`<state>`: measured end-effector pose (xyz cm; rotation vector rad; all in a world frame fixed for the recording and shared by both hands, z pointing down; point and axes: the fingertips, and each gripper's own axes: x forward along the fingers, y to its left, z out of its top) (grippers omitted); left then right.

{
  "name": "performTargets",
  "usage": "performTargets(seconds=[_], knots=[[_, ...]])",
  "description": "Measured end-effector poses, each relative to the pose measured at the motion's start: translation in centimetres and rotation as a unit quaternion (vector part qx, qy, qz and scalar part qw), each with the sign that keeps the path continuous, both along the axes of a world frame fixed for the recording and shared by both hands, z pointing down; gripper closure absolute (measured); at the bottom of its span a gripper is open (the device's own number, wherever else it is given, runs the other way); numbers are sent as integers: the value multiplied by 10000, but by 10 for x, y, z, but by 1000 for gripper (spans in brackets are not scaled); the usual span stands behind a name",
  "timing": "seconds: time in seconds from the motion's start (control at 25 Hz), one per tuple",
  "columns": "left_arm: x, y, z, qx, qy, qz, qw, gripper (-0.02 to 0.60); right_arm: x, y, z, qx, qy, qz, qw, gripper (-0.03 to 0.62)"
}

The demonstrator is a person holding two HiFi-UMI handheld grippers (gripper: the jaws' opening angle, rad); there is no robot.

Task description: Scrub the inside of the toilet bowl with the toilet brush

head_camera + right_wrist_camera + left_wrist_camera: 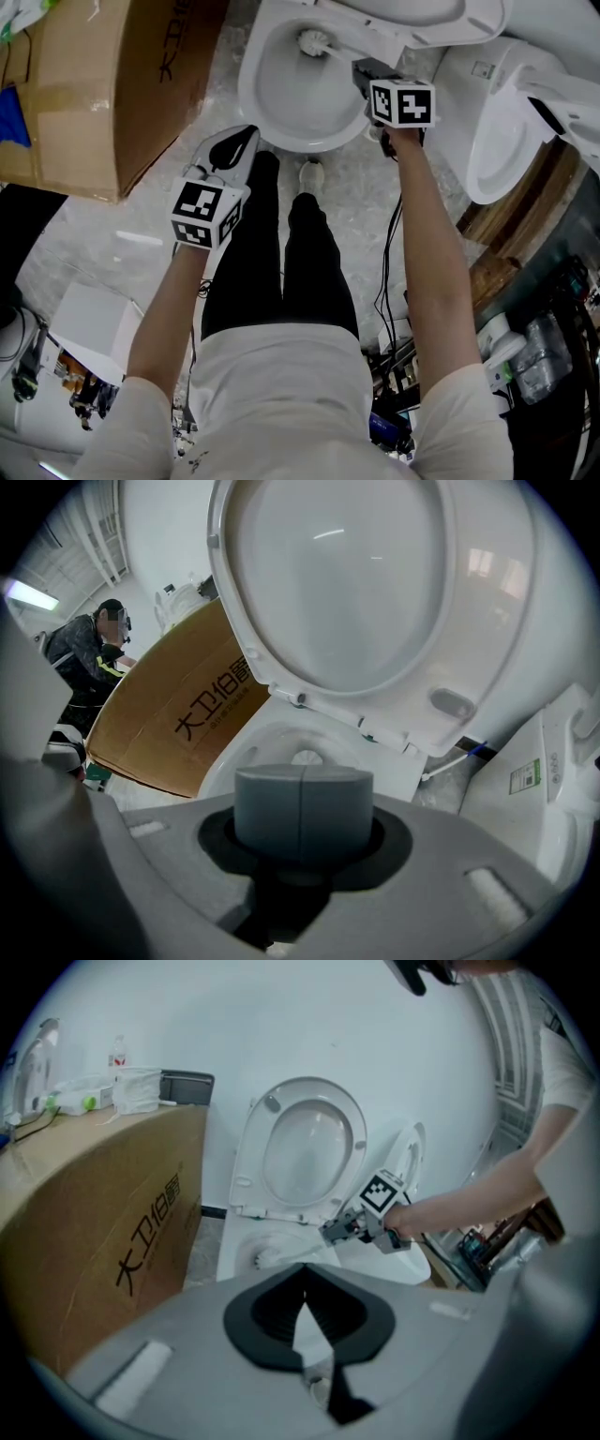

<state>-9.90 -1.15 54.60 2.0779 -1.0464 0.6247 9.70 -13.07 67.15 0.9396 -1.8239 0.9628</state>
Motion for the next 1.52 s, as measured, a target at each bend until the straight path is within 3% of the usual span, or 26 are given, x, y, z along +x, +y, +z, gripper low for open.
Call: performTargets(seconds=[0.68,1.52], knots=[[4,3,-1,30,-11,-26,10000,592,-34,30,5,-196,-191,-556,9981,448],[28,19,-13,156,-71,-23,9999,592,-25,87,9,-499,-177,-1304,9900,448]])
